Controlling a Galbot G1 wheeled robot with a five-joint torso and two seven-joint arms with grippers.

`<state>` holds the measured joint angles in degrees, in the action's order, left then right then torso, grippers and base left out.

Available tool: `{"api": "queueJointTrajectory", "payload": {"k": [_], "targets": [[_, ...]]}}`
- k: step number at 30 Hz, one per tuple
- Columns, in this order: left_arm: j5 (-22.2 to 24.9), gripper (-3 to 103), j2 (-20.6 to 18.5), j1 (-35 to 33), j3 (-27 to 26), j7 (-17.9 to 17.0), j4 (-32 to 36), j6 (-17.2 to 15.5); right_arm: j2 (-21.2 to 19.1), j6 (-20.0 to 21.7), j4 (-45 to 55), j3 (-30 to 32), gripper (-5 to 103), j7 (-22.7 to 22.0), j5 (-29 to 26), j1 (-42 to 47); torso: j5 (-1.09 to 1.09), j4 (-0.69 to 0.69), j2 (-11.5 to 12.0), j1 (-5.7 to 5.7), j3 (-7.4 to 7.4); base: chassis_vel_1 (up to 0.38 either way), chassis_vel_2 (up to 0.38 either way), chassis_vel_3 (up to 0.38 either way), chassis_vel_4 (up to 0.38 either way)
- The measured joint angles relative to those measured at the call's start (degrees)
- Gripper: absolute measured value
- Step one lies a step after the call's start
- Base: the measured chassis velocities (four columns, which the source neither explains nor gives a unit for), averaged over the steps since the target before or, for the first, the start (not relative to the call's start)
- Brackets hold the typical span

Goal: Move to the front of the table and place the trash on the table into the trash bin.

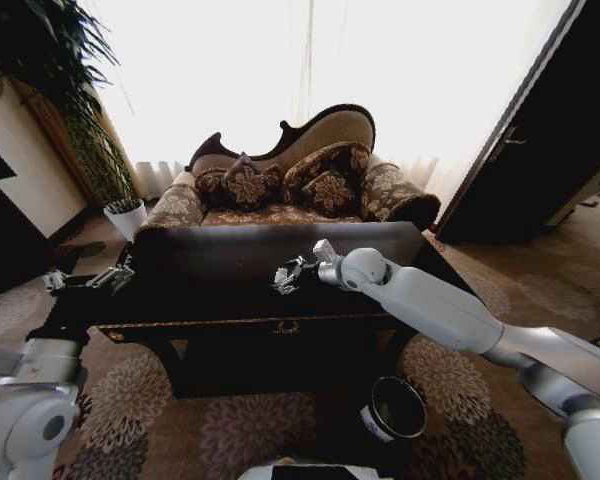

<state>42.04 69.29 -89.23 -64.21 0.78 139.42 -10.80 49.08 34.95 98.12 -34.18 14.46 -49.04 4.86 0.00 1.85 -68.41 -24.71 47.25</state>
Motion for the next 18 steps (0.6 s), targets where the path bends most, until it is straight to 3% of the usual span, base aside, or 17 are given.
{"api": "queueJointTrajectory", "payload": {"k": [2,4,8,10,14,16,18], "targets": [[0.0,100,0.0,0.04,0.09,0.0,-0.01,0.0,-0.03,-0.14,-0.19,0.0,75,0.54,0.54,0.0,0.0,0.0,0.0,0.0,0.0,0.0,0.0,0.0,0.0],[0.0,100,0.0,0.05,0.11,0.0,-0.01,0.0,-0.03,-0.18,-0.24,0.0,75,0.64,0.67,0.0,0.0,0.0,0.0,0.0,0.0,0.0,0.0,0.0,0.0],[-0.01,100,-0.01,0.01,0.15,0.0,-0.02,0.0,0.01,-0.3,-0.37,0.0,54,0.94,1.17,0.13,0.0,0.0,0.0,0.0,0.0,0.0,0.0,0.0,0.0],[-0.01,100,-0.03,0.0,0.13,0.0,-0.02,0.0,-0.01,-0.3,-0.37,0.01,54,0.99,1.23,0.18,0.0,0.0,0.0,0.0,0.0,0.0,0.0,0.0,0.0],[-0.01,100,-0.07,-0.05,0.07,0.0,0.01,0.0,-0.54,-0.33,0.09,0.11,32,1.26,1.37,0.37,0.0,0.0,0.0,0.0,0.0,0.0,0.0,0.0,0.0],[-0.01,100,-0.07,-0.06,0.07,0.0,0.02,0.0,-0.68,-0.34,0.19,0.18,32,1.31,1.41,0.44,0.0,0.0,0.0,0.0,0.0,0.0,0.0,0.0,0.0],[-0.01,100,-0.09,-0.06,0.07,0.0,0.06,0.0,-1.11,-0.38,0.49,0.35,21,1.47,1.59,0.63,0.0,0.0,0.0,0.0,0.0,0.0,0.0,0.0,0.0]]}}
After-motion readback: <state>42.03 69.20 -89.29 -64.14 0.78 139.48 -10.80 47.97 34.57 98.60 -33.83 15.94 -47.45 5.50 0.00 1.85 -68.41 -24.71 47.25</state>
